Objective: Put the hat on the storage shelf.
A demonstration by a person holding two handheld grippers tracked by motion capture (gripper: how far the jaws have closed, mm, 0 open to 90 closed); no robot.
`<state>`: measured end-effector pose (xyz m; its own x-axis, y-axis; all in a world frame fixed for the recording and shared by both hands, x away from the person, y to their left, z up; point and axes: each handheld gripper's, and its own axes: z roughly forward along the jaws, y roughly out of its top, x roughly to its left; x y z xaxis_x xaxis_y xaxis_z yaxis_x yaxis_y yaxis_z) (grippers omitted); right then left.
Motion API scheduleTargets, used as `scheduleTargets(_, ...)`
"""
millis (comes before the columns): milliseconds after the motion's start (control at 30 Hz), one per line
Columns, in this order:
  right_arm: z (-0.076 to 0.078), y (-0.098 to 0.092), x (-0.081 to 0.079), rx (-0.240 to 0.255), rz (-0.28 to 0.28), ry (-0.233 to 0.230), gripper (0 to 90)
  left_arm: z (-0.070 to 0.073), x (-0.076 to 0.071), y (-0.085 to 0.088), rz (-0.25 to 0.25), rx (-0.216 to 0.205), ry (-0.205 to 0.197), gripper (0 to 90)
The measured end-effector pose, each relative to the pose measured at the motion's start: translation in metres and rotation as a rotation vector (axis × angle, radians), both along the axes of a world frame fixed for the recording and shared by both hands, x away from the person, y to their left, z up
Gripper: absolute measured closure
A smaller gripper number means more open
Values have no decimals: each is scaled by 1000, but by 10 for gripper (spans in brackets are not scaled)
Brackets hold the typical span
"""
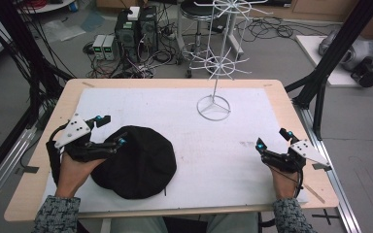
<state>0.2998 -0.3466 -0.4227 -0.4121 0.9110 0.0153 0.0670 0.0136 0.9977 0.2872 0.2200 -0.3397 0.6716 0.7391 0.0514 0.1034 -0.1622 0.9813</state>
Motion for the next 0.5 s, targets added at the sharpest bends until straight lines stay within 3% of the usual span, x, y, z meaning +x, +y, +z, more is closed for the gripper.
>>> scheduleTargets(300,1,-1,-2,4,-4,-5,52,0,-2,-13,-48,25,6,206)
scheduleTargets(433,0,-2,-2,2,-6,-4,52,-6,-2,-25,-114,111,21,229)
scheduleTargets(500,0,-2,-1,1,-6,-6,52,-10,-2,-30,-144,129,38,229)
